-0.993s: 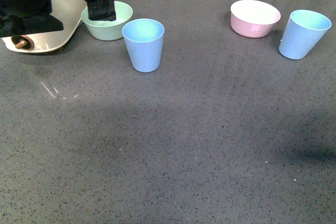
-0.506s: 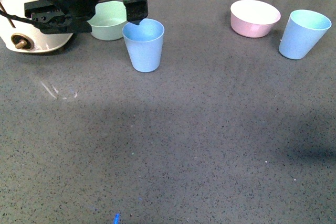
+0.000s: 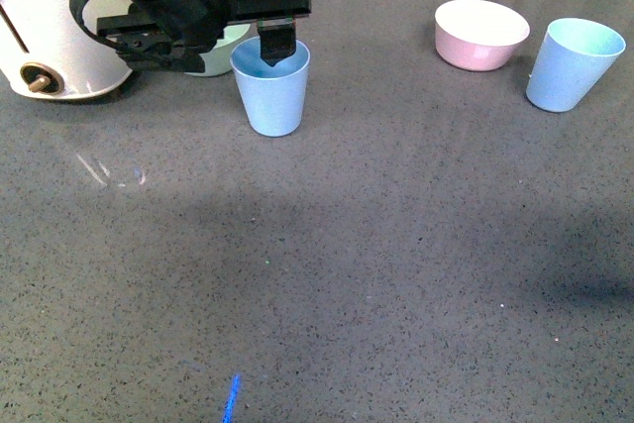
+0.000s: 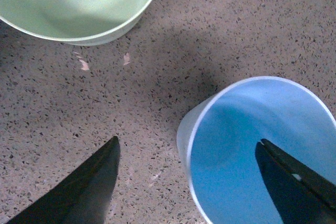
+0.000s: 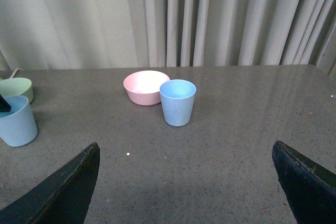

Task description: Stack blue cups with both arms

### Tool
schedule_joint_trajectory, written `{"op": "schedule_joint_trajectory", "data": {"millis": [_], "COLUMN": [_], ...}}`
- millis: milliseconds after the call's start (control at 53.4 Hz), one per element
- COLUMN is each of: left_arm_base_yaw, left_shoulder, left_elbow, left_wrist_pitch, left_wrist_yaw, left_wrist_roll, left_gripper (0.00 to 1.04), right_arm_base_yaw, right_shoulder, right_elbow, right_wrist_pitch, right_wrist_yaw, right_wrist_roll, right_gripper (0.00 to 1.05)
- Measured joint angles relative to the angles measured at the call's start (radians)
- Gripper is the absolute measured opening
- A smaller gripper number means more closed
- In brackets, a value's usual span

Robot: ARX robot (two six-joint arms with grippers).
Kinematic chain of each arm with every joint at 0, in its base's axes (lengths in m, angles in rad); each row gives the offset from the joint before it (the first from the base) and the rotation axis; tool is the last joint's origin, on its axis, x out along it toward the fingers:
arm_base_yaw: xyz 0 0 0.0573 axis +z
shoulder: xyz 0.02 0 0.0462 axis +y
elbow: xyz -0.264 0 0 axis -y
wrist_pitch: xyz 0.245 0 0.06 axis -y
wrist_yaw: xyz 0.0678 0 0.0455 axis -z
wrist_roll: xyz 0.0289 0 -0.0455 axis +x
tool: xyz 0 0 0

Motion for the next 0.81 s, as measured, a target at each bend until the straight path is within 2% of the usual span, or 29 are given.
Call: {"op": "schedule_joint_trajectory", "data": {"millis": [187, 318, 487, 674, 805], "left_arm_base_yaw": [-0.024, -0.049, -0.079, -0.129, -0.195], "left_shoulder": [0.008, 0.012, 0.011, 0.003, -0.021], "left_elbow": [0.017, 0.025, 0.025, 0.021, 0.002], "left_wrist_pitch": [-0.018, -0.047, -0.087, -0.119, -0.121], "left_wrist_yaw": [-0.002, -0.002, -0.006, 0.008, 0.019], "left_wrist_roll": [-0.005, -0.014, -0.037, -0.069, -0.084], "left_gripper": [0.5, 0.23, 0.02, 0.02, 0.02], "right_arm_base_yaw": [0.0, 0.0, 0.0, 0.0, 0.0], "right_shoulder": [0.0, 0.0, 0.0, 0.0, 0.0], "right_elbow": [0.0, 0.0, 0.0, 0.0, 0.0], "right_wrist_pitch": [0.0, 0.0, 0.0, 0.0, 0.0], "right_wrist_yaw": [0.0, 0.0, 0.0, 0.0, 0.0], "right_wrist_roll": [0.0, 0.0, 0.0, 0.0, 0.0], "right_gripper": [0.96, 0.96, 0.96, 0.96, 0.96]}}
